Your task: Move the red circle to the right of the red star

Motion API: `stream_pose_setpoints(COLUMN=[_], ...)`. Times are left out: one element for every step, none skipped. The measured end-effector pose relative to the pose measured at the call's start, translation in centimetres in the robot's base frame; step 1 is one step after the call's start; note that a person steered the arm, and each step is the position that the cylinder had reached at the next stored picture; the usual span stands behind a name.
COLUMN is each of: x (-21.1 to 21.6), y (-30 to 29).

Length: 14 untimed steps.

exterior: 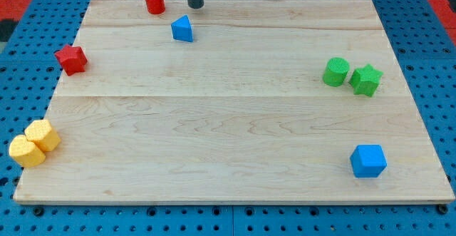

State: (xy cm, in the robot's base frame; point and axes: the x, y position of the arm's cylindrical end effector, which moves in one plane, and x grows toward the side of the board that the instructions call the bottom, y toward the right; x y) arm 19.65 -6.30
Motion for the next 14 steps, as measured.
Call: stream_pose_setpoints(x=[-0.4,-0.4,0.7,5.1,9.5,10.0,8.6,6.0,0.2,0.3,5.7,11.1,7.7,9.2], y=[-1.5,-8.1,-14.3,-15.8,-14.2,-22.2,-24.1,-23.2,-23.0,-19.1,-19.1,-19.1,-19.3,-16.4])
